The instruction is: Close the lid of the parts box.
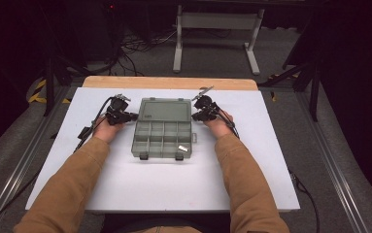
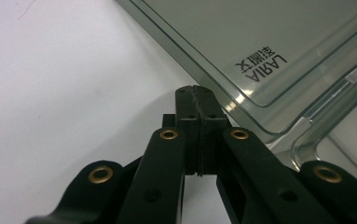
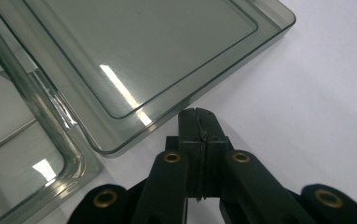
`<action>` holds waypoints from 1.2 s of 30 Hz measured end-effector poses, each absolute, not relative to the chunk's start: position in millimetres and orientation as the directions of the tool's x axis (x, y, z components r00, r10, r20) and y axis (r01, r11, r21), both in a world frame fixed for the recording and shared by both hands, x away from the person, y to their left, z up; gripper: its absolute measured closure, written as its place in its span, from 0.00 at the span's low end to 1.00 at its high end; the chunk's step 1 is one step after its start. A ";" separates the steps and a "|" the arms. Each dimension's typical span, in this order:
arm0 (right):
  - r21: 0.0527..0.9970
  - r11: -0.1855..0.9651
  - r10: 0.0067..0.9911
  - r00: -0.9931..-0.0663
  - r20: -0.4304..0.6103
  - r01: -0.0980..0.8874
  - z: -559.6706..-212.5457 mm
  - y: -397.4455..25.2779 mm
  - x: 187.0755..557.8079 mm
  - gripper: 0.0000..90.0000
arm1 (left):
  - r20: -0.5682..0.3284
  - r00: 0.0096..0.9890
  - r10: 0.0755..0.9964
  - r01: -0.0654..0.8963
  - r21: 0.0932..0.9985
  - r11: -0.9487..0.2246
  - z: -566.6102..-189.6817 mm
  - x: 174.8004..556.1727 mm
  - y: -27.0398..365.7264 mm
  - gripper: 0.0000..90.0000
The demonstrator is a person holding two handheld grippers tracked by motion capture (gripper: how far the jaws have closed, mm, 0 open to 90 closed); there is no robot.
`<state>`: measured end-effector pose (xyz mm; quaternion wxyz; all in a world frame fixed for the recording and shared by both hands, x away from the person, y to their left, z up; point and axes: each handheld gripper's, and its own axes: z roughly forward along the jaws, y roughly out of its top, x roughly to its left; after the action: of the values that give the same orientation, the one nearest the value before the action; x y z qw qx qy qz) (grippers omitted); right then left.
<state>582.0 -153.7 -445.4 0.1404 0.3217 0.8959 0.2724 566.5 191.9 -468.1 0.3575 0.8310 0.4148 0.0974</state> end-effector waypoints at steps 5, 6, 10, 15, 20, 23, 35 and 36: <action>0.575 0.648 0.653 -0.753 -0.081 0.500 -445.3 -153.1 582.2 1.00 | -0.145 0.638 0.757 0.626 0.670 -0.399 -467.9 567.0 191.8 1.00; 0.574 0.649 0.653 -0.753 -0.083 0.500 -445.3 -152.6 582.0 1.00 | -0.143 0.638 0.757 0.625 0.670 -0.400 -467.8 567.2 191.8 1.00; 0.573 0.650 0.653 -0.752 -0.086 0.499 -445.3 -152.1 582.3 1.00 | -0.138 0.637 0.758 0.625 0.668 -0.404 -467.2 567.9 192.3 1.00; 0.572 0.653 0.653 -0.751 -0.093 0.497 -445.3 -151.5 583.2 1.00 | -0.135 0.640 0.756 0.625 0.664 -0.411 -466.6 568.4 192.1 1.00; 0.571 0.654 0.653 -0.751 -0.095 0.497 -445.1 -151.1 583.4 1.00 | -0.138 0.640 0.756 0.629 0.658 -0.413 -466.1 569.1 191.8 1.00; 0.568 0.657 0.653 -0.750 -0.101 0.496 -444.9 -150.4 583.3 1.00 | -0.139 0.641 0.755 0.630 0.657 -0.414 -466.0 569.5 192.0 1.00; 0.560 0.662 0.651 -0.752 -0.100 0.498 -444.4 -150.1 582.6 1.00 | -0.139 0.646 0.751 0.634 0.646 -0.426 -464.8 570.0 191.7 1.00; 0.560 0.662 0.650 -0.753 -0.099 0.498 -444.4 -150.0 582.6 1.00 | -0.139 0.646 0.751 0.634 0.646 -0.425 -464.9 570.0 191.7 1.00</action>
<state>582.6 -150.0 -444.4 0.1469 0.3191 0.8997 0.2590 570.0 191.7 -464.9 0.3429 0.8399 0.4121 0.0853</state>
